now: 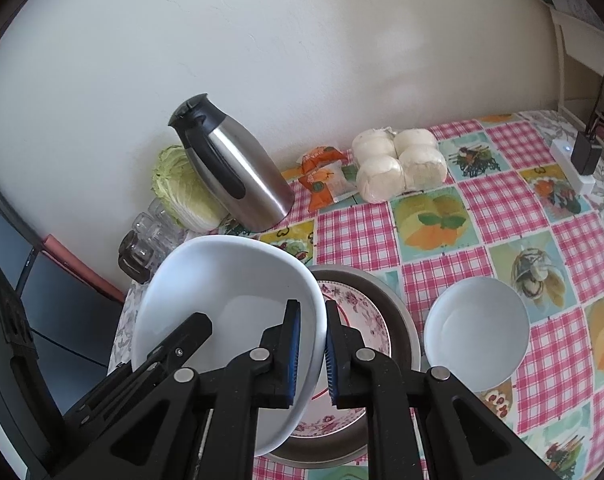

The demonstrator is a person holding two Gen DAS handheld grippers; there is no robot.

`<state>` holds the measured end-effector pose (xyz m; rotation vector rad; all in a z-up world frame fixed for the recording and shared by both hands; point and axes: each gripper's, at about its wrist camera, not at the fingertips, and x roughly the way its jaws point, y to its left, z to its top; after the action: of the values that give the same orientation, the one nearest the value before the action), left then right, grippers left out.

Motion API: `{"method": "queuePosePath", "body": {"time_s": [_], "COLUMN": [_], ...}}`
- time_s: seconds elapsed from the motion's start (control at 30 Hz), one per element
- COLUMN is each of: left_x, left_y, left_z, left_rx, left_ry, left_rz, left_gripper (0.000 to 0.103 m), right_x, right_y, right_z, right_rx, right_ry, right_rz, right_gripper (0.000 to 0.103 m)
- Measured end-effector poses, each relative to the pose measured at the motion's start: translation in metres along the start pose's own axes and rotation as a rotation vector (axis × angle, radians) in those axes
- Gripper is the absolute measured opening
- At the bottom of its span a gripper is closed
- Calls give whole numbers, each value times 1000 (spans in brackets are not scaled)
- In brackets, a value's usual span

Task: Organize plates and bowls
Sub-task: 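Lift the white square bowl and carry it over the basin with both tools, then lower the square bowl into the red-rimmed bowl and open both tools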

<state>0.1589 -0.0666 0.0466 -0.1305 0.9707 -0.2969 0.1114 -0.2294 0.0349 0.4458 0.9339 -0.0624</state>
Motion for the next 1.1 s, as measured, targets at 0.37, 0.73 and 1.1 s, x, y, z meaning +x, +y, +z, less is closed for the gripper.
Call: {"method": "queuePosePath", "body": {"time_s": [0.37, 0.73, 1.1], "left_x": [24, 35, 45], "left_y": [3, 14, 19], "left_z": [-7, -8, -9], "left_rx": [-22, -63, -72], "left_ry": [69, 89, 107], "left_rz": [-4, -9, -4], "left_gripper": [13, 13, 13], "right_x": [23, 32, 43], "right_y": [-14, -9, -14], "right_z": [-2, -4, -4], "right_rx": [33, 17, 34], "right_ry": [57, 55, 65], "right_rz": [-20, -16, 8], "right_gripper": [14, 14, 14]}}
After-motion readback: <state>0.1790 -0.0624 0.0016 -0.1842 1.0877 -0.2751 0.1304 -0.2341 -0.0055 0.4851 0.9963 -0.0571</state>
